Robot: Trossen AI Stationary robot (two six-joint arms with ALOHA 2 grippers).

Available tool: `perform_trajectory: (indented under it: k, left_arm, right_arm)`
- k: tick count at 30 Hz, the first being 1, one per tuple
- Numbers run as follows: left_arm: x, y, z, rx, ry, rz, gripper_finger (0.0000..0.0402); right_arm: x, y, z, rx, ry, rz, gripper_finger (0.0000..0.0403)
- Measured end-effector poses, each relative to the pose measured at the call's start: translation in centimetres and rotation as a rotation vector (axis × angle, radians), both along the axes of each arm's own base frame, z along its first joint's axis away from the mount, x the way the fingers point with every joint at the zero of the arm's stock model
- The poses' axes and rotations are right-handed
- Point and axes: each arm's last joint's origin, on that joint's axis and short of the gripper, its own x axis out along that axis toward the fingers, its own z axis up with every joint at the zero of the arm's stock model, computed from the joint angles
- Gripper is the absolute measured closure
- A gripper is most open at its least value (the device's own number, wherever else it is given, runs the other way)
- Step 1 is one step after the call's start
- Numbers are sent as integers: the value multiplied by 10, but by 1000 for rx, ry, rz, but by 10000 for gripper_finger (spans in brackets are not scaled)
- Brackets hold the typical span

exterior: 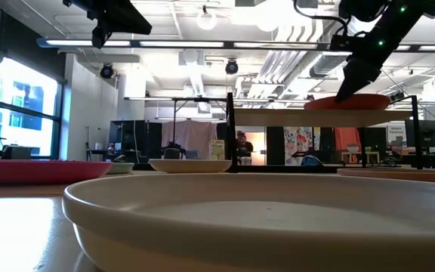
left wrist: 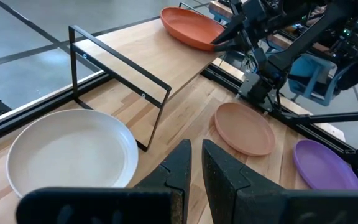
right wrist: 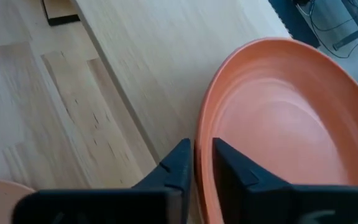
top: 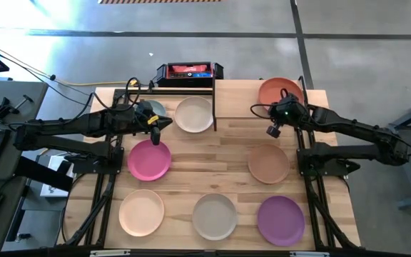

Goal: Place and stack plates onto a shelf
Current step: Put the orange plate on the shelf, then stack the pink plate on top of the orange plate on the shelf

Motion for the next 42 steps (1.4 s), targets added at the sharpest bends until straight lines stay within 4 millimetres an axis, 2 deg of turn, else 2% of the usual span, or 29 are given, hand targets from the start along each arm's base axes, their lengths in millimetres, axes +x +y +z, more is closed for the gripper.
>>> perform_trajectory:
  k: [5, 10, 16, 20, 26, 30, 42]
  left_arm:
    - [0, 0, 0, 0, 0, 0, 374]
    - [0, 0, 0, -1, 0, 0, 374]
    - [0, 0, 0, -2, 0, -2, 374]
    - [-1, -1, -3, -35, 18, -19, 374]
    - [-1, -4, -21, -257, 149, -1, 374]
    - [6, -7, -38, -366, 262, 51, 374]
    - [41, -20, -80, -584, 429, 200, 374]
  right_arm:
    - [-1, 0, -1, 4, 10, 1, 315]
    - [0, 3, 3, 1, -6, 16, 307]
    - [3, 8, 34, -17, -78, 55, 306]
    - [3, 13, 57, 54, -177, 106, 306]
    - [3, 24, 87, 220, -337, 220, 306]
    - [3, 29, 98, 319, -421, 244, 306]
    - [12, 32, 93, 433, -422, 188, 306]
